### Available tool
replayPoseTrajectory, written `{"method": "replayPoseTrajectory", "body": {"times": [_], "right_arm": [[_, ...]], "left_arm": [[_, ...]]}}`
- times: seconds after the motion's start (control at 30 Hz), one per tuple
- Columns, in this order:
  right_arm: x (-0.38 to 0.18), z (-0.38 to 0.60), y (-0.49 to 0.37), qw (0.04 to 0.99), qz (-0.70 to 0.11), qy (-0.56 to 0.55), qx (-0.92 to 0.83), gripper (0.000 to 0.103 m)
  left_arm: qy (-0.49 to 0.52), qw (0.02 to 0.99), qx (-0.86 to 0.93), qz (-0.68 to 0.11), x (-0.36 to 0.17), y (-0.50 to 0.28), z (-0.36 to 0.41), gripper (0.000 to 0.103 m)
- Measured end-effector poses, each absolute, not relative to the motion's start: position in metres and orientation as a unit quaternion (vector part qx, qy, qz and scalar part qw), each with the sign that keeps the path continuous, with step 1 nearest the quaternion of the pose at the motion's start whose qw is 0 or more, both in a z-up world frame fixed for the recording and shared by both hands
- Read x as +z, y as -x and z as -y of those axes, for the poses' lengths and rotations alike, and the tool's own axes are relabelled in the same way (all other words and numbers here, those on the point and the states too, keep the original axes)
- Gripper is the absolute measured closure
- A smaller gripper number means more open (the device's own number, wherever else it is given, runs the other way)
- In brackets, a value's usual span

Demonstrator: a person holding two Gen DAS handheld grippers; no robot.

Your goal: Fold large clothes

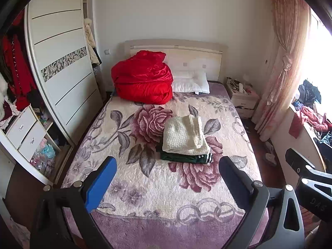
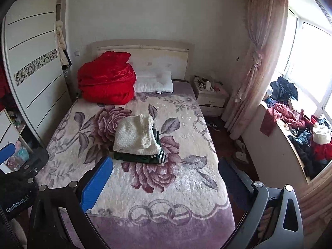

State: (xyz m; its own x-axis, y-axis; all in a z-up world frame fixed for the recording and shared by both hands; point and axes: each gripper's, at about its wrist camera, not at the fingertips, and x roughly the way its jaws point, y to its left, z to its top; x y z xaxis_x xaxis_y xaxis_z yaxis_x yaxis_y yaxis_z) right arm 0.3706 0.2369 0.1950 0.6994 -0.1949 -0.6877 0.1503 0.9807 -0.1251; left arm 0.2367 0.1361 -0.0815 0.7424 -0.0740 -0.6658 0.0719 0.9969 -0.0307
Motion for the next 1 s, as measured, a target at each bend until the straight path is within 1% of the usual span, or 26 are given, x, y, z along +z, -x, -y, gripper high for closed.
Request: {"method": "replayPoseTrajectory", "body": {"times": [1.0], "right_arm": [[0.2, -0.238, -0.364, 0.923, -0.374, 0.03, -0.082, 0.0]], "left_arm": [[0.002, 0.938, -0.028, -0.344, -0.069, -0.219, -0.137, 0.002]]}}
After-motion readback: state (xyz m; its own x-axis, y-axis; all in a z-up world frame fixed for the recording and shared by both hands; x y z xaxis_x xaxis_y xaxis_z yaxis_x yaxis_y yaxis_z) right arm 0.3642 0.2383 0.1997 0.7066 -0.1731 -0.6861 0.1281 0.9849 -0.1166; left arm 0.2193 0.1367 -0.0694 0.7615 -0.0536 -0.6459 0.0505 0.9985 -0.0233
